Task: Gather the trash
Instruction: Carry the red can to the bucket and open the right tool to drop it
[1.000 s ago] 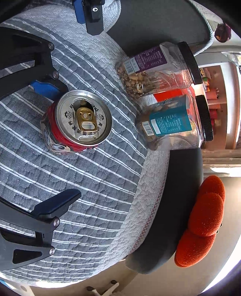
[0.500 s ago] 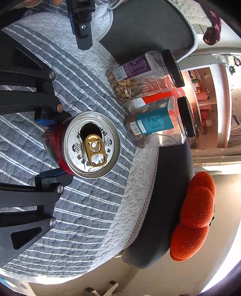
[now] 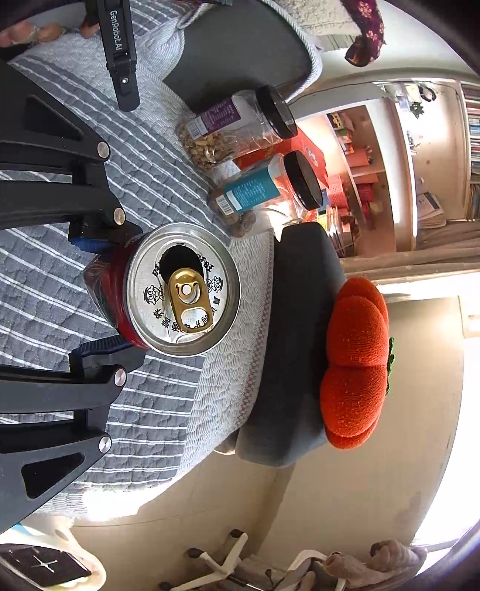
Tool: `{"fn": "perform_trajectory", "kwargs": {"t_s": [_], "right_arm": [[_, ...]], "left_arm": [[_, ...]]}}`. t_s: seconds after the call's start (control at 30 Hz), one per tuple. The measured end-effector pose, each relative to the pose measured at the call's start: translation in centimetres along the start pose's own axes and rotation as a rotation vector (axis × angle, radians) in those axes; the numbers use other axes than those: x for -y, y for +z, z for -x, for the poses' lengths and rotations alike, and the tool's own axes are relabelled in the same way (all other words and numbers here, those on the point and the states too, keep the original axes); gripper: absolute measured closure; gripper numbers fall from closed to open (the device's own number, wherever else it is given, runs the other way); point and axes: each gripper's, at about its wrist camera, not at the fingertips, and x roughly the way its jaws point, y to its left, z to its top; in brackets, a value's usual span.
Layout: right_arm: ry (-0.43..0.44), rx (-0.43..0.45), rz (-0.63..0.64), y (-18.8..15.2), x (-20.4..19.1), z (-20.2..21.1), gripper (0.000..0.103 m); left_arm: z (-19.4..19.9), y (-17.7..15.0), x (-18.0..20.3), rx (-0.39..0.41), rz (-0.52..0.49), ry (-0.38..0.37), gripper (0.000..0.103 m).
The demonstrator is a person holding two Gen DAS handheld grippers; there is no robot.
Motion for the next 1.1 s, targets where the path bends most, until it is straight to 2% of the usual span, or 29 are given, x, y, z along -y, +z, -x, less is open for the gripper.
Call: {"fn": "perform_trajectory", "kwargs": {"t_s": [0.3,0.57,0.77,0.9,0.93,1.03,1.1], "right_arm": [[-0.15,0.071,-0.104,-1.0,7.4,5.5,0.066],[-0.364,0.125,-0.249,-3.0,14.7,9.6,0.066],[-0.553,0.082,-0.462,-5.8,21.8,11.1,0.066],[-0.603,0.009,-0.575,-7.8,25.9,11.0,0.066],[-0.619,-0.001,-0.596,-8.1,26.6,11.0,0.064],[-0.617,-0.021,-0.664,-8.9,28.2,11.1,0.049],[-0.607,0.002,-0.705,-9.1,28.5,11.9,0.026]], "left_arm": [[-0.2,-1.9,3.5,0.008,-0.087,-0.005,0.024],[-0.6,-3.5,5.9,0.009,-0.16,0.006,0.024],[-1.0,-4.4,7.1,0.017,-0.198,0.022,0.024],[-1.1,-4.9,7.8,0.018,-0.225,0.023,0.024],[-1.1,-5.0,8.0,0.02,-0.235,0.02,0.024],[-0.4,-5.3,8.8,0.049,-0.272,-0.005,0.024],[0.9,-5.6,9.7,0.103,-0.322,-0.023,0.024]]}}
